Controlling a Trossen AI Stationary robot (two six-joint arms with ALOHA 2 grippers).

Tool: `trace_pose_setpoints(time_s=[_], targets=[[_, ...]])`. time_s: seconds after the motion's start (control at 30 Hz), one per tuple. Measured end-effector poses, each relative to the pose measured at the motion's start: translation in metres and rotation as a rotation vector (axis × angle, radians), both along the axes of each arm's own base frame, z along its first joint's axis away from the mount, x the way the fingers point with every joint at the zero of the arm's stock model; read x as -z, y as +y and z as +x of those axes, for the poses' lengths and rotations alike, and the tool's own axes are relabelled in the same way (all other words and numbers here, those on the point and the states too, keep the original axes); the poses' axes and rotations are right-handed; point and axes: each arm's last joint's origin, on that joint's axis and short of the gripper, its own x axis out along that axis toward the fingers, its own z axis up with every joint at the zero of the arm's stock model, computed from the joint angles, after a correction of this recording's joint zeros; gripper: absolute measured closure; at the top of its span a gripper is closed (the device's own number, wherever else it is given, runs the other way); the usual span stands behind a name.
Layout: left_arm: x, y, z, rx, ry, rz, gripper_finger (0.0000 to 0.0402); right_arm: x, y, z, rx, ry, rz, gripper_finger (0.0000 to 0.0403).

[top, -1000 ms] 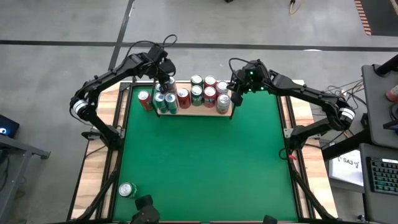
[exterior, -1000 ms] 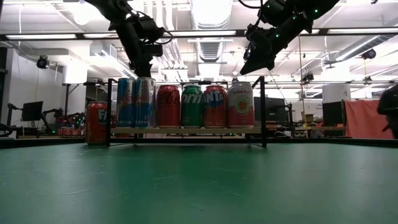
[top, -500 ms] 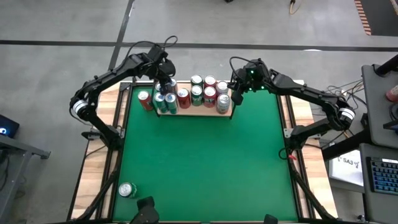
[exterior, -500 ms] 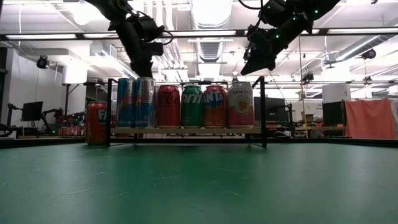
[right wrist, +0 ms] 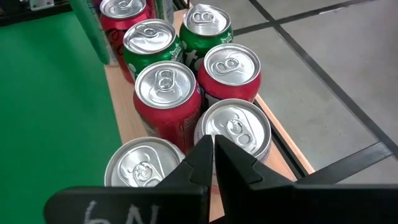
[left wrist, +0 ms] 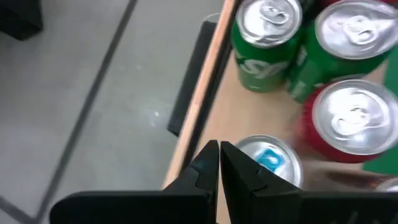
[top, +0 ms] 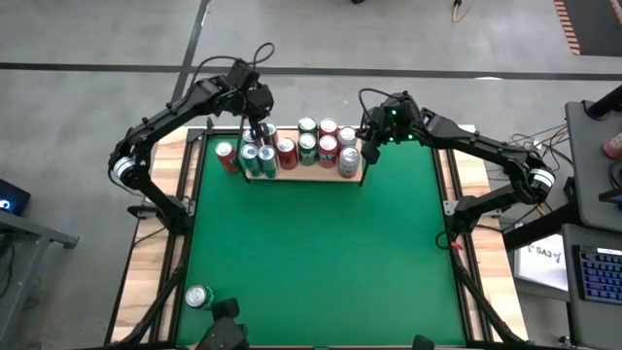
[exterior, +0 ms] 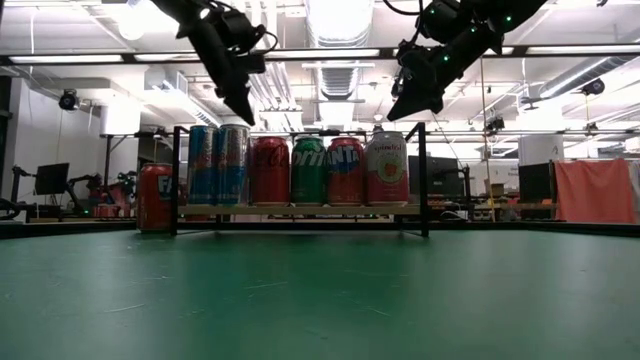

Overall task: Pick and place cans onto a shelf
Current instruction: Adjust the blue silver soda can on the shelf

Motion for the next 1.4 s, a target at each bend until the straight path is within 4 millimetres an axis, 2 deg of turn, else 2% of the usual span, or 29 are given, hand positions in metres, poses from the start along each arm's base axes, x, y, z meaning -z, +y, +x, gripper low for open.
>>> trace_pose_setpoints(time_s=[0.13, 0.47, 1.23, 1.4], targets=[[0.004, 0.007, 0.002, 0.027, 0.014, 0.044, 0.0402, -0.001, 0.0, 0.0, 0.002, -0.004, 0.002, 0.0394], [0.032, 0.016, 0.009, 0.075, 0.128, -0.028, 0.0402, -0.007, -0.001, 0.001, 0.022, -0.03, 0.019, 0.0394], [0.032, 0.008, 0.002, 0.091, 0.168, -0.099, 0.0402, -0.009, -0.001, 0.001, 0.042, -0.047, 0.042, 0.0394], [0.026, 0.008, 0.003, 0.09, 0.148, -0.077, 0.0402, -0.009, -0.001, 0.001, 0.042, -0.047, 0.042, 0.0394]])
